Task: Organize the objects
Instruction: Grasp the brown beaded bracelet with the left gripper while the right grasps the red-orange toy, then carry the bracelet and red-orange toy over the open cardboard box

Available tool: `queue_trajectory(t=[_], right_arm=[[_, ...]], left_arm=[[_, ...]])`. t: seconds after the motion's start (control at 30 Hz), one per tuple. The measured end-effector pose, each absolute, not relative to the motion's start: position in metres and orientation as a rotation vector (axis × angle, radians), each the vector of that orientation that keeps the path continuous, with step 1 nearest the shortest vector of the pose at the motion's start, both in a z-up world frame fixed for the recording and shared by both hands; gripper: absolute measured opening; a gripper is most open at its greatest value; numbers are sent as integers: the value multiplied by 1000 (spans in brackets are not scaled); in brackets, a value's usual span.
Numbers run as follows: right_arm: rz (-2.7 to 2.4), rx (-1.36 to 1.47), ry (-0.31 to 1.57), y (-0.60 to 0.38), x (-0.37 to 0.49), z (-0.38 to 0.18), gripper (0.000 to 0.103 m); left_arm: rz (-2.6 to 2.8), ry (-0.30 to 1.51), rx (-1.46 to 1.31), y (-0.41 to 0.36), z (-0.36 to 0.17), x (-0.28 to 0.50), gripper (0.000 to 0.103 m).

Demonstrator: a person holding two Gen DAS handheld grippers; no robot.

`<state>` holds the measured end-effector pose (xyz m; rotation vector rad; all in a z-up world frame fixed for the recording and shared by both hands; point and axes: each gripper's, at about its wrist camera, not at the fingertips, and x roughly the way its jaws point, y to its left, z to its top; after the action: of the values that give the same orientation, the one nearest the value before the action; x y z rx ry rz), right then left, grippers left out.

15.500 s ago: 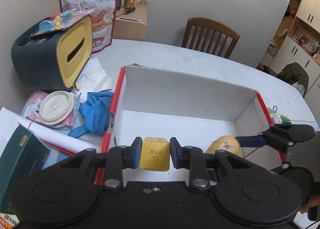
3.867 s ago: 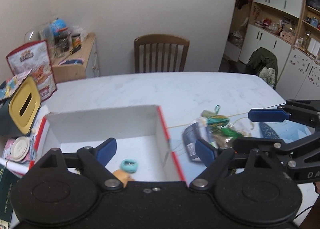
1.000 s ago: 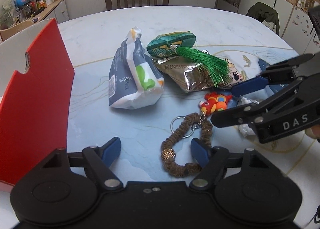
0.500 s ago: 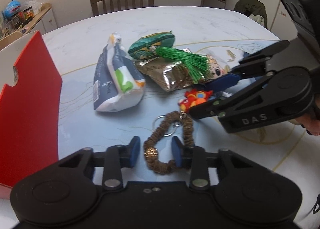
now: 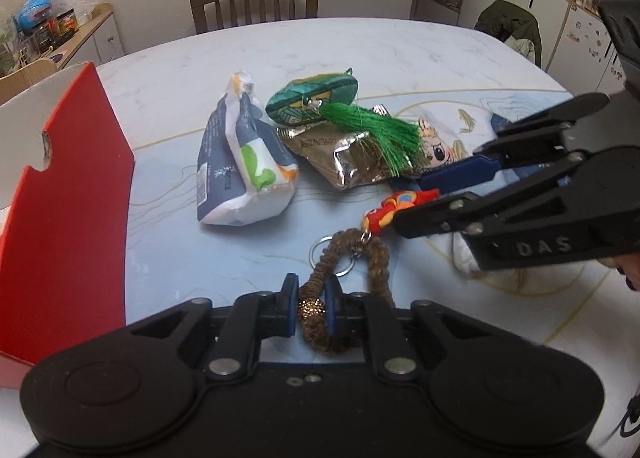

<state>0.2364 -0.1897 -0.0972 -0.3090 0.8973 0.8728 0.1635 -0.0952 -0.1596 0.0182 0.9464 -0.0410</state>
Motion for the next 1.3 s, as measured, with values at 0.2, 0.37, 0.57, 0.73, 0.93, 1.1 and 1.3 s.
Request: queue_trajectory(t=[0.2, 0.37, 0.57, 0.73, 0.93, 1.1, 1.3], right_arm=[[909, -272, 857, -197, 222, -78, 37], [941, -224, 827, -203, 213, -57, 36], [965, -176, 780, -208, 202, -30, 36], [977, -162, 749, -209, 196, -12, 36], [977, -169, 709, -204, 187, 8, 36], [977, -165, 672, -196, 180, 26, 36], [977, -151, 625, -173, 173, 49, 36]], left_arm=[[-42, 916, -26, -92, -145, 158, 12], [-43, 900, -36, -92, -137, 156, 11], [-33, 890, -56, -89, -134, 150, 11], [-31, 858, -91, -83, -120, 144, 11], [-34, 794, -123, -71, -85, 132, 12], [0, 751, -130, -50, -57, 123, 12], [60, 704, -133, -8, -35, 114, 12]])
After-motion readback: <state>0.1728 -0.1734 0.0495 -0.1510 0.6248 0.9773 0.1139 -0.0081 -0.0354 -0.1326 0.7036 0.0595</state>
